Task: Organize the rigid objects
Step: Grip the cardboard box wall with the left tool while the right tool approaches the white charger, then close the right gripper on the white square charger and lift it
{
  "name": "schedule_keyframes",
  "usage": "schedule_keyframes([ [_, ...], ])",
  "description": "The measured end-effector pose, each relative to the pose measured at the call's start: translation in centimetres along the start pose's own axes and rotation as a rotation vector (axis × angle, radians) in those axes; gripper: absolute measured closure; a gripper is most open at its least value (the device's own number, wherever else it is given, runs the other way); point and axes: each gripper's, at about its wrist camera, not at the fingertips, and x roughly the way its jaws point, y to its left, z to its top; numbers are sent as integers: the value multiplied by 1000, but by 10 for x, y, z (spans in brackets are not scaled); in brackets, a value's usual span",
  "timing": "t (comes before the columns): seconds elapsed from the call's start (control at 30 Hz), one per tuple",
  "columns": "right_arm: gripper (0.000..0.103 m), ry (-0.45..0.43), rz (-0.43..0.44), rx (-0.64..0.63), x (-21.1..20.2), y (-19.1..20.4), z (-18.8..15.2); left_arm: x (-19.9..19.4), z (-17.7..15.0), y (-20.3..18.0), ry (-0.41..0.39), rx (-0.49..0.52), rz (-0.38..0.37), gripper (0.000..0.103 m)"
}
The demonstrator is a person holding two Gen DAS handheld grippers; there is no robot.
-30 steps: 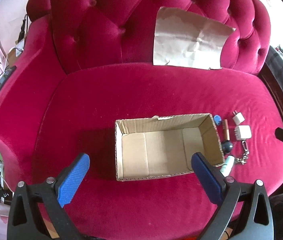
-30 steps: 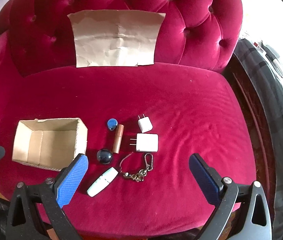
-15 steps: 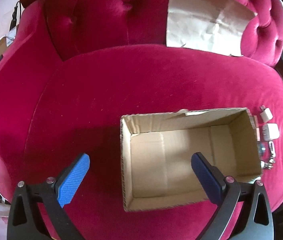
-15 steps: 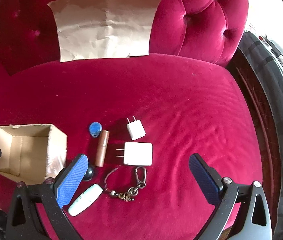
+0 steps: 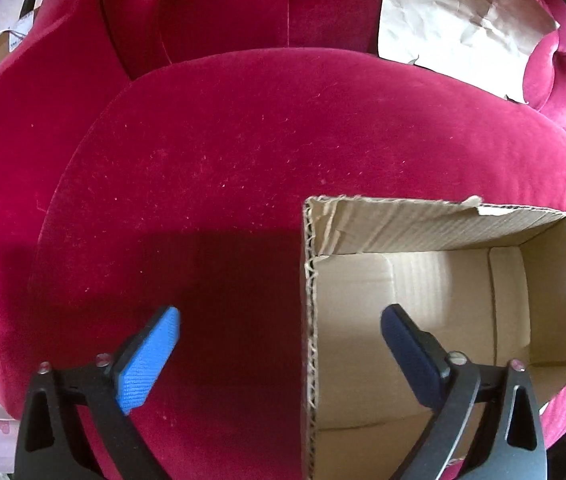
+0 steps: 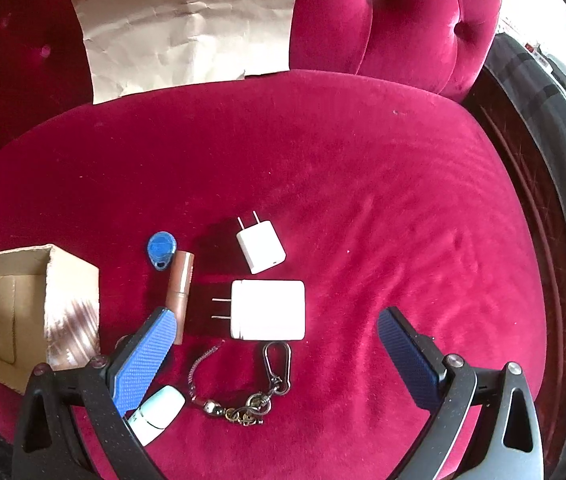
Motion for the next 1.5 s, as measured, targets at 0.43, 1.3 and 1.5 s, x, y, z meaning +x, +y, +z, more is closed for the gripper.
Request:
schedule_keyframes([
  [0.43,0,-1,-18,37,10,-9,2,15,1,0,24,1,-36,40],
  [1.3,1,63,-6,67,42,-12,1,12,-1,-10,24,23,-63,100],
  [1.5,16,97,51,127,57,-22,6,12,-3,-9,26,22,-64,99],
])
